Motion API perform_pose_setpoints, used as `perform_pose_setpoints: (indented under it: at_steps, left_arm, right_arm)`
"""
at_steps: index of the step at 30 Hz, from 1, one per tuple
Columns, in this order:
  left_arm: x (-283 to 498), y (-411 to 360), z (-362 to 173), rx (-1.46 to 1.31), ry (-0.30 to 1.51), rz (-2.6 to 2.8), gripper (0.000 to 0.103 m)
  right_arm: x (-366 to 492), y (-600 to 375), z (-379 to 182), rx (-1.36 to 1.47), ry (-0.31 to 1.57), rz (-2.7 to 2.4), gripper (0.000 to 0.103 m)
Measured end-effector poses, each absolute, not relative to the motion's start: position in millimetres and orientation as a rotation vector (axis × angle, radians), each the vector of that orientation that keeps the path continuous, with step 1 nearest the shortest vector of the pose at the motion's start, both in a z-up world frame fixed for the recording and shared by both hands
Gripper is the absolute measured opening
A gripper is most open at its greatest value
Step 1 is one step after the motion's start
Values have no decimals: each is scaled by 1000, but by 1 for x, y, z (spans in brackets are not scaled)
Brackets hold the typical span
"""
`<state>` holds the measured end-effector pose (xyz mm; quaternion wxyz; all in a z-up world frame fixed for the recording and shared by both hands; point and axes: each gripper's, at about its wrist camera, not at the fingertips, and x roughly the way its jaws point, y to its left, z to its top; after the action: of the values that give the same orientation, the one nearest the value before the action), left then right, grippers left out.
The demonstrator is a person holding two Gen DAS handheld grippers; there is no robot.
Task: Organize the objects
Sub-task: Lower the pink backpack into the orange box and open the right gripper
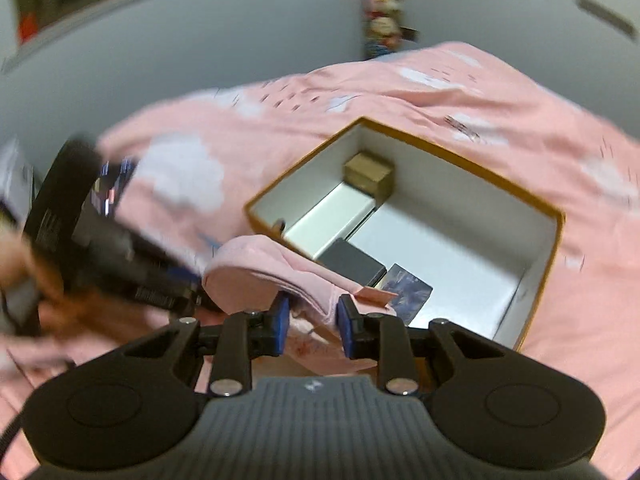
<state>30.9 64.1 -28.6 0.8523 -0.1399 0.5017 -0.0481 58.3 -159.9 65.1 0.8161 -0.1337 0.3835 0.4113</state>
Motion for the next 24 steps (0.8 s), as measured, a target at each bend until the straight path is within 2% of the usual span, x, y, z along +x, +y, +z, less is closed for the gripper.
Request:
perform_pose_setpoints:
  at_steps: [13, 18, 24]
  left_arm:
    - [37, 71, 47, -423, 776, -239, 23]
    - [68, 82, 48, -467, 703, -194, 23]
    - [99, 97, 38, -457, 697, -158, 23]
  right_arm:
    - [124, -178, 84, 191, 903, 783, 27]
    - [154, -176, 78, 307, 924, 745, 27]
    - [193, -162, 56, 389, 998, 710, 27]
